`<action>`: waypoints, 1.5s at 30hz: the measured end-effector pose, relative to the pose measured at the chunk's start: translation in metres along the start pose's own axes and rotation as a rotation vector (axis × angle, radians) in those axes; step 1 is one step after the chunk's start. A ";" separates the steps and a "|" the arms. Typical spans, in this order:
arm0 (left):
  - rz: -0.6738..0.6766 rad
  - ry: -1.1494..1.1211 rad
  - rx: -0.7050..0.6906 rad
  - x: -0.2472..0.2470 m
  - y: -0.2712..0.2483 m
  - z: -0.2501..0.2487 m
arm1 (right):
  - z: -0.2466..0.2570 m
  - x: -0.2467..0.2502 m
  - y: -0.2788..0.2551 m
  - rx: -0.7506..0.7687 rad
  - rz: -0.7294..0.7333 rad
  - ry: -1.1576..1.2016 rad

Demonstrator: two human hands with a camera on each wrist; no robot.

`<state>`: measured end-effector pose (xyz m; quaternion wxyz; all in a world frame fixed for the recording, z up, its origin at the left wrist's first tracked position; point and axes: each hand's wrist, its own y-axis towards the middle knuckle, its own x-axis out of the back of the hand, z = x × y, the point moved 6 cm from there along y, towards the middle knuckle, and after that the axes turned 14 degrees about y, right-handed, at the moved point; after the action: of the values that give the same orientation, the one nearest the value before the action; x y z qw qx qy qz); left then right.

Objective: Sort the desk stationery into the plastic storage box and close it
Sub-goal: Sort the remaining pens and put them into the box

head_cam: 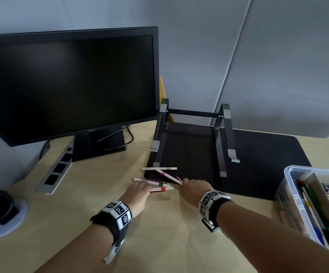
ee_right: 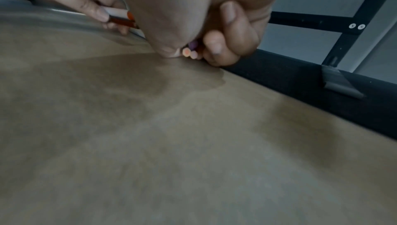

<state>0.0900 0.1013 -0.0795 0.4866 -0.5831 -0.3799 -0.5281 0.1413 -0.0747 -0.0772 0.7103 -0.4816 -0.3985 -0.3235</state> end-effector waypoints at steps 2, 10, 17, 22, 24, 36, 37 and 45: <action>0.009 0.010 0.009 -0.001 0.000 0.000 | -0.001 -0.004 -0.004 0.004 -0.008 -0.006; 0.079 -0.032 0.268 0.015 0.002 0.001 | -0.005 -0.005 -0.019 -0.023 -0.039 0.090; 0.154 -0.171 0.401 0.018 0.001 -0.007 | -0.013 -0.001 -0.032 -0.084 -0.068 0.195; 0.133 -0.241 0.425 0.029 0.004 -0.018 | -0.016 0.009 -0.045 -0.129 -0.123 0.272; 0.113 -0.239 0.400 0.038 0.007 -0.028 | -0.018 0.014 -0.053 -0.139 -0.148 0.296; -0.039 -0.328 0.237 0.097 0.019 -0.124 | -0.080 0.085 -0.140 -0.208 -0.389 0.453; -0.043 -0.301 0.197 0.103 0.018 -0.136 | -0.090 0.089 -0.149 -0.219 -0.409 0.460; -0.060 -0.326 0.061 0.131 0.023 -0.212 | -0.164 0.101 -0.202 -0.302 -0.507 0.393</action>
<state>0.0801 -0.1189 0.0395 0.4201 -0.6345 -0.4869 -0.4288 0.0608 -0.3029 0.0619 0.5912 -0.3955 -0.3088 -0.6315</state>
